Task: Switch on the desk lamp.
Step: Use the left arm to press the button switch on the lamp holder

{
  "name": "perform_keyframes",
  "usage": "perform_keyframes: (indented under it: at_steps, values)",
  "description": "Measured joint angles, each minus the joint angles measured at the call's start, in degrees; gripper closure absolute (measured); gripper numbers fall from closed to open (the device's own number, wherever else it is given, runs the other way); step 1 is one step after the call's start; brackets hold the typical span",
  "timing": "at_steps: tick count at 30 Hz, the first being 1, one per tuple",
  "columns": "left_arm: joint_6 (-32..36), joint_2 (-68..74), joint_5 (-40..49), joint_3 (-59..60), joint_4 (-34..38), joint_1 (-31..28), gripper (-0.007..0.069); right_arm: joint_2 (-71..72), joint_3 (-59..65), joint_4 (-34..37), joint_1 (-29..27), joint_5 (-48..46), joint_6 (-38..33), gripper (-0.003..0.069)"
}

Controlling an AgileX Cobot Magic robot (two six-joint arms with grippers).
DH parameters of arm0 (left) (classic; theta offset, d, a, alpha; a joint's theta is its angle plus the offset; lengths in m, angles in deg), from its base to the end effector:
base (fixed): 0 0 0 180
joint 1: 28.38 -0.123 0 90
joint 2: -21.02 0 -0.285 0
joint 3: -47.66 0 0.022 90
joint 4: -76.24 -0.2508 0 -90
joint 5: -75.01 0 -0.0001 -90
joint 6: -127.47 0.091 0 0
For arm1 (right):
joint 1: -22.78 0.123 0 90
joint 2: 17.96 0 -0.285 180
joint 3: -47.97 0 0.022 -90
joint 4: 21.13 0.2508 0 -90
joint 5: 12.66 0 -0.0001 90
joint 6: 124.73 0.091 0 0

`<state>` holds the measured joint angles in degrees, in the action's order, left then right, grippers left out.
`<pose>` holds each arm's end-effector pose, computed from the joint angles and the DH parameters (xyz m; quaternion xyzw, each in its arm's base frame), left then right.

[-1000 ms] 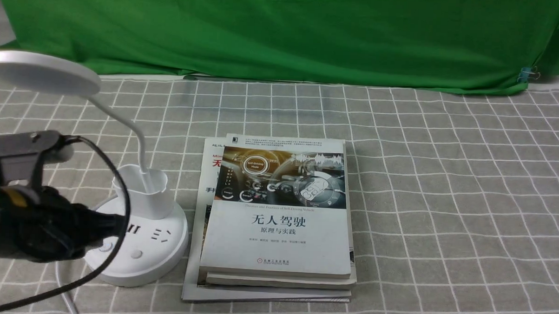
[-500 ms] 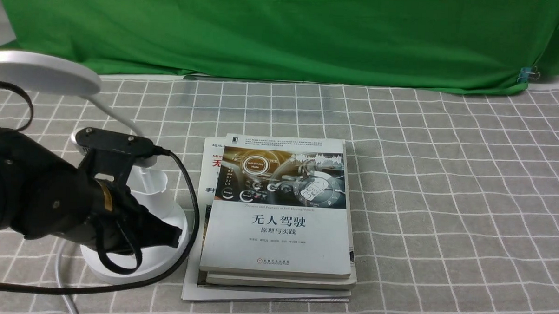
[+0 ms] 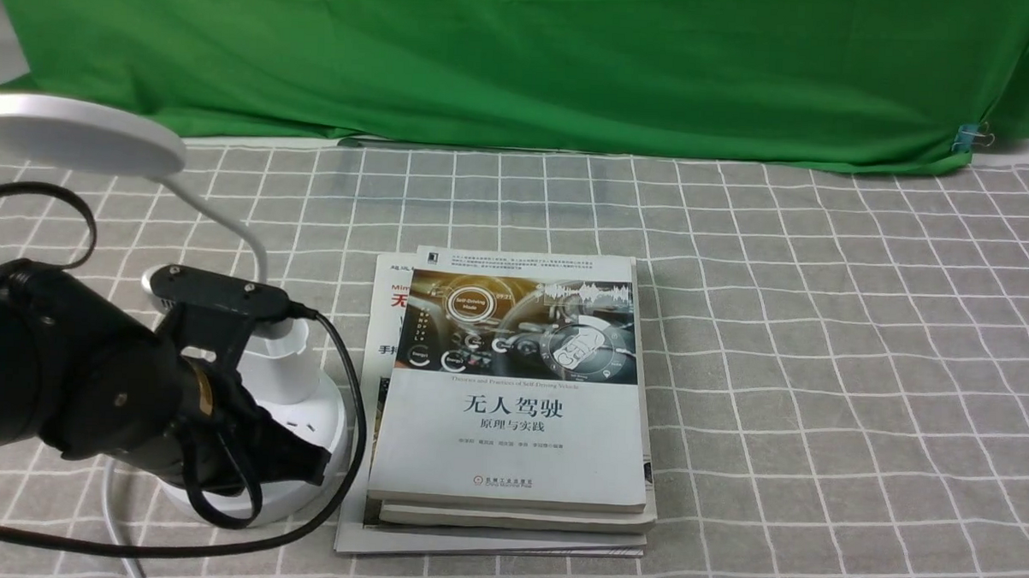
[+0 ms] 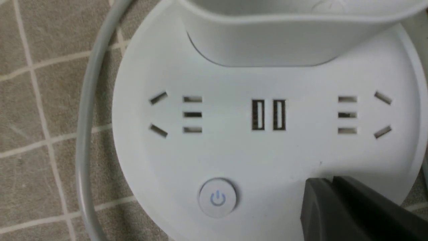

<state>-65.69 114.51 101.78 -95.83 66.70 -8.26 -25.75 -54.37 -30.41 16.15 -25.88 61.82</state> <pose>0.2463 -0.0830 0.1799 0.1243 0.9704 -0.0080 0.2070 0.0551 -0.0098 0.1899 0.0394 0.7565 -0.0658 0.6495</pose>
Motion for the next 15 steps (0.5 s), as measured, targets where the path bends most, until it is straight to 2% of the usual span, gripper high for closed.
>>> perform_keyframes:
  at_steps: [15]
  values:
    - [-0.06,0.39,-0.06,-1.32,-0.32,0.0,0.0606,0.0,0.0,0.0,0.0,0.0,0.0,0.0414]
